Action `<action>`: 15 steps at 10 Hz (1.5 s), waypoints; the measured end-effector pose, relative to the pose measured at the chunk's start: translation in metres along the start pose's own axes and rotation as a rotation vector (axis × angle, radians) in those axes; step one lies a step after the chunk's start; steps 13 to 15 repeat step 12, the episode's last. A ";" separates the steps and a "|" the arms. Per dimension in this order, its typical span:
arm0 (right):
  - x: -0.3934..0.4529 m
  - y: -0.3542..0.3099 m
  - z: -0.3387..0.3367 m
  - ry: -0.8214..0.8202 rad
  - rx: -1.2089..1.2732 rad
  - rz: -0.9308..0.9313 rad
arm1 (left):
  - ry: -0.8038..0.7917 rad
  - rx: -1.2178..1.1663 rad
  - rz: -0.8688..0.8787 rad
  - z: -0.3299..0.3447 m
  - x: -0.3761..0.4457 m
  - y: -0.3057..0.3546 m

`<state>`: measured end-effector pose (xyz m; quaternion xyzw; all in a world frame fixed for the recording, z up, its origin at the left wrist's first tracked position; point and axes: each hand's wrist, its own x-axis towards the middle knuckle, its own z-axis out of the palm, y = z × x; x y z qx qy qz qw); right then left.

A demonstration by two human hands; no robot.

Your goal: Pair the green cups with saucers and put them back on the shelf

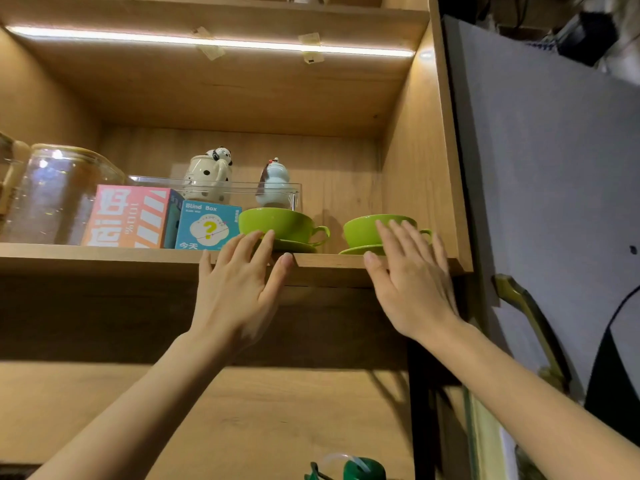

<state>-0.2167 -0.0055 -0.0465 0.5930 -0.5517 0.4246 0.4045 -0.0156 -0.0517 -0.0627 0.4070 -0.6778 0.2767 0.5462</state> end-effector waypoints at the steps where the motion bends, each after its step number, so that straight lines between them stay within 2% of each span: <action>1: -0.006 0.023 -0.002 -0.023 0.026 0.117 | 0.017 -0.004 -0.021 0.006 -0.004 0.004; 2: -0.011 0.031 -0.001 -0.095 0.032 0.112 | 0.019 -0.004 -0.033 0.012 -0.006 0.004; 8: -0.014 0.029 0.000 -0.109 0.010 0.094 | -0.016 0.007 -0.037 0.022 -0.008 0.001; 10: -0.015 0.028 -0.006 -0.185 -0.019 0.090 | -0.067 0.017 -0.062 0.013 -0.008 0.006; 11: -0.015 0.028 -0.011 -0.261 0.015 0.096 | -0.126 0.053 -0.060 0.006 -0.008 0.008; 12: -0.014 0.025 -0.033 -0.297 0.163 0.158 | -0.174 0.059 -0.069 -0.012 -0.001 0.009; 15: -0.014 0.025 -0.033 -0.297 0.163 0.158 | -0.174 0.059 -0.069 -0.012 -0.001 0.009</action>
